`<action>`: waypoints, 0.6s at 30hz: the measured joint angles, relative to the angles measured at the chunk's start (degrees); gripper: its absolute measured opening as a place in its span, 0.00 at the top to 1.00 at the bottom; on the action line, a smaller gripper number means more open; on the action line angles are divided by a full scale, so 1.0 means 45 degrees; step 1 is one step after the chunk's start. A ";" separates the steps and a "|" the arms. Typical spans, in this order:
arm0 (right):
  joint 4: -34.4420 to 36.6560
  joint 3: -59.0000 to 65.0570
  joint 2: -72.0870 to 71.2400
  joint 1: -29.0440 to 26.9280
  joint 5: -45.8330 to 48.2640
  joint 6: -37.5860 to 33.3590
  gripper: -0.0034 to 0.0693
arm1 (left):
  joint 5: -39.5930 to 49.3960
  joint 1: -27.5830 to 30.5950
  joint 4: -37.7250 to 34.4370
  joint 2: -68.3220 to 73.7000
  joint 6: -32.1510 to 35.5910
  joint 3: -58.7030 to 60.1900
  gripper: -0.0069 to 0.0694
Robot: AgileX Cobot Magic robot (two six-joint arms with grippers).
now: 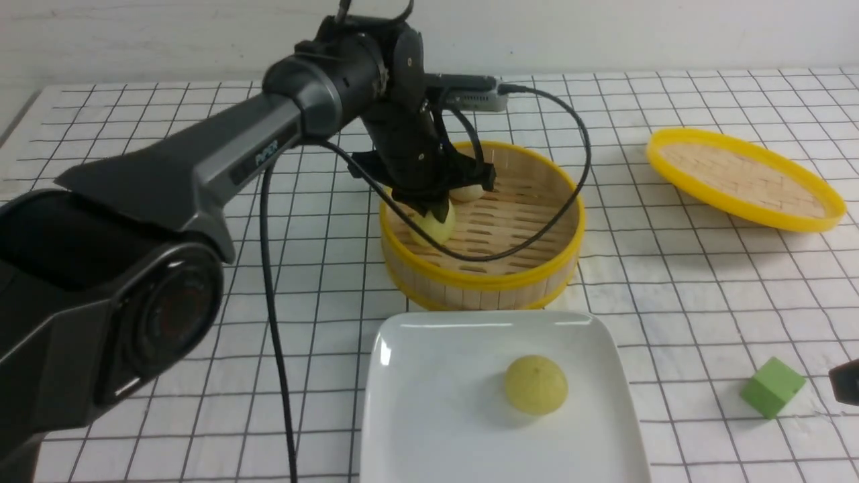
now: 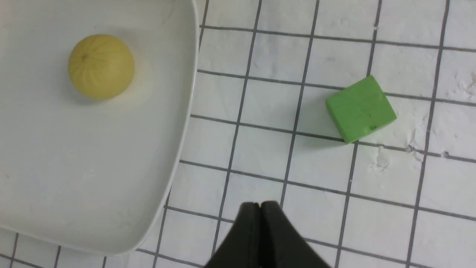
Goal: Put the steamed buns into the plate on the white-black tablecloth.
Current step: 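Reach into the bamboo steamer and grasp a bun with the left gripper, then carry the bun from the bamboo steamer to the plate with the left gripper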
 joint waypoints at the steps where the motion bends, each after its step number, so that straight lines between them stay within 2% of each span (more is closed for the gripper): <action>1: 0.0000 0.0000 0.0000 0.0000 0.0000 0.0000 0.95 | 0.0268 0.0000 -0.0043 -0.0254 0.0000 -0.0078 0.88; 4: 0.0000 0.0000 0.0000 0.0000 0.0000 0.0000 0.94 | 0.1454 -0.0015 0.0261 -0.1702 0.0000 -0.0273 0.88; 9: 0.0027 0.0000 -0.0015 0.0000 0.0000 0.0000 0.94 | 0.1906 -0.0015 0.0935 -0.4307 -0.0296 0.0191 0.88; 13: 0.0056 0.0000 -0.0015 0.0000 0.0014 0.0000 0.94 | 0.1948 -0.0015 0.0075 -0.5590 -0.0338 0.2077 0.88; 15: 0.0082 0.0000 -0.0015 0.0000 0.0028 0.0000 0.94 | 0.1948 -0.0139 -0.0924 -0.5776 -0.0338 0.3917 0.88; 18: 0.0082 0.0000 -0.0015 0.0000 0.0052 0.0000 0.94 | 0.1790 -0.0587 -0.1282 -0.5624 -0.0338 0.5841 0.87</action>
